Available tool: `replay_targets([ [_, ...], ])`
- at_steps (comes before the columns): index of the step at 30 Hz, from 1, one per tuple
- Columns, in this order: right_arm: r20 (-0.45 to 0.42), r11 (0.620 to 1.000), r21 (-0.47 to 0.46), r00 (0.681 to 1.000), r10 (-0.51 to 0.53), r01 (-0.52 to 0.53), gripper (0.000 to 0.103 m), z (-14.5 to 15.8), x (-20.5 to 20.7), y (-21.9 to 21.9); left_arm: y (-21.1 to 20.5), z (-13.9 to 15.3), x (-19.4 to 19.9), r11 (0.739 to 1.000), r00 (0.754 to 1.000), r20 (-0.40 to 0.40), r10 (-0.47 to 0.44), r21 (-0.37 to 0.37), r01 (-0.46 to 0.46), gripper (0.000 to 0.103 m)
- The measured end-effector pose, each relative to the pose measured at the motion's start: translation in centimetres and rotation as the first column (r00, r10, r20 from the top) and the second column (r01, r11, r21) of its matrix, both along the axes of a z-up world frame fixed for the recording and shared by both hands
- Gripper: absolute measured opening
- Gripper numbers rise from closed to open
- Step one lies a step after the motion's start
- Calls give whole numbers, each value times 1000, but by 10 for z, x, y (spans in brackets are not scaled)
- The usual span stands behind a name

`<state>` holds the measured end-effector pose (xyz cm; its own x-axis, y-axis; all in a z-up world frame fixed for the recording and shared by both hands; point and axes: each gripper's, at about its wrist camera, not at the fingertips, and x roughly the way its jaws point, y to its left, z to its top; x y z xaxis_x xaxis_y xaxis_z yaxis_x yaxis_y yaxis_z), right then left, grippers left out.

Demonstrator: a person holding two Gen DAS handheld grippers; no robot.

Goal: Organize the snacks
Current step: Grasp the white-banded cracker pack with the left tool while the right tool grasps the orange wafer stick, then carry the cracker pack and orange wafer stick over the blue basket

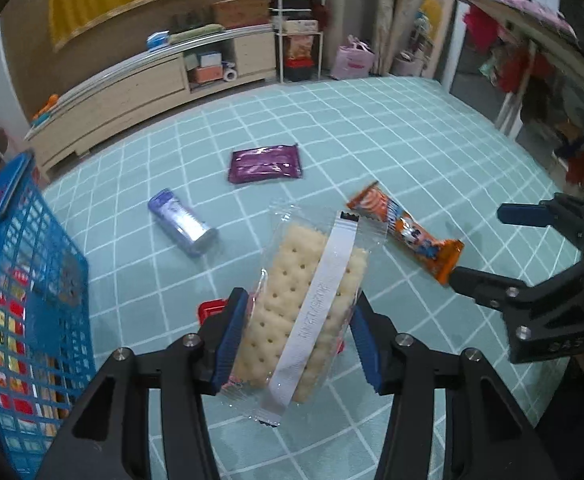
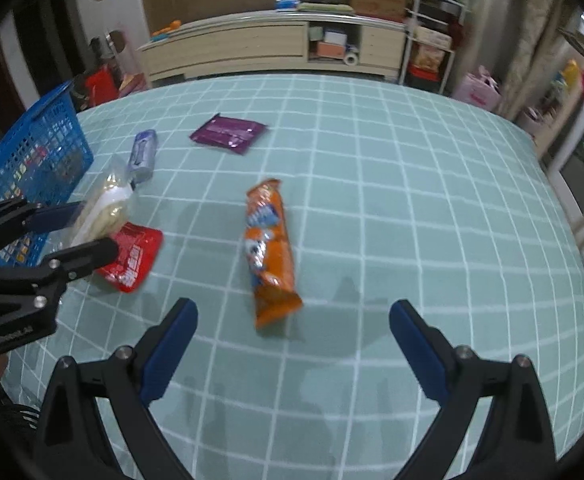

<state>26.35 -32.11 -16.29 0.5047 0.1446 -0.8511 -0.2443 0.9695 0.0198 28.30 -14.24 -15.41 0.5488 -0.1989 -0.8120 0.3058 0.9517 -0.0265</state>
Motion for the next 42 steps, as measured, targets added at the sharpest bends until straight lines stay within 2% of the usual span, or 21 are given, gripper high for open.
replay_targets([
  [2, -2, 1000, -12, 1000, 16, -16, 98, -2, 10, 5, 5, -1, 2, 1000, 1000, 7, 14, 1, -14, 49],
  [4, -19, 999, -5, 999, 33, -33, 86, -7, 21, 10, 9, -2, 4, 1000, 1000, 12, 25, 3, -25, 49],
  [8, -44, 998, -5, 997, 59, -60, 74, -21, 36, 19, 17, -6, 10, 999, 999, 7, 41, -7, -41, 49],
  [11, -60, 997, -5, 995, 79, -80, 60, -28, 41, 24, 21, -7, 13, 999, 999, 8, 51, -13, -51, 49],
  [13, -64, 996, -11, 994, 89, -89, 41, -30, 43, 27, 23, -8, 13, 998, 998, 7, 59, -22, -59, 49],
  [15, -50, 994, -31, 994, 100, -101, 33, -30, 42, 31, 24, -10, 15, 997, 998, 2, 69, -21, -69, 49],
  [17, -42, 994, -44, 994, 98, -100, 19, -28, 40, 32, 24, -10, 15, 998, 998, 3, 66, -19, -66, 49],
  [24, -11, 993, 10, 993, 118, -118, 16, -4, 25, 40, 29, 9, 2, 997, 997, 32, 71, -33, -70, 49],
  [28, 25, 990, 12, 989, 143, -143, 16, 17, 15, 56, 33, 27, -9, 996, 995, 54, 79, -37, -77, 49],
  [35, 85, 988, 51, 987, 139, -144, 16, 70, -2, 76, 47, 70, -36, 994, 989, 121, 87, -70, -79, 49],
  [42, 147, 986, 99, 982, 119, -134, 16, 122, -21, 97, 82, 113, -57, 989, 979, 166, 115, -109, -98, 49],
])
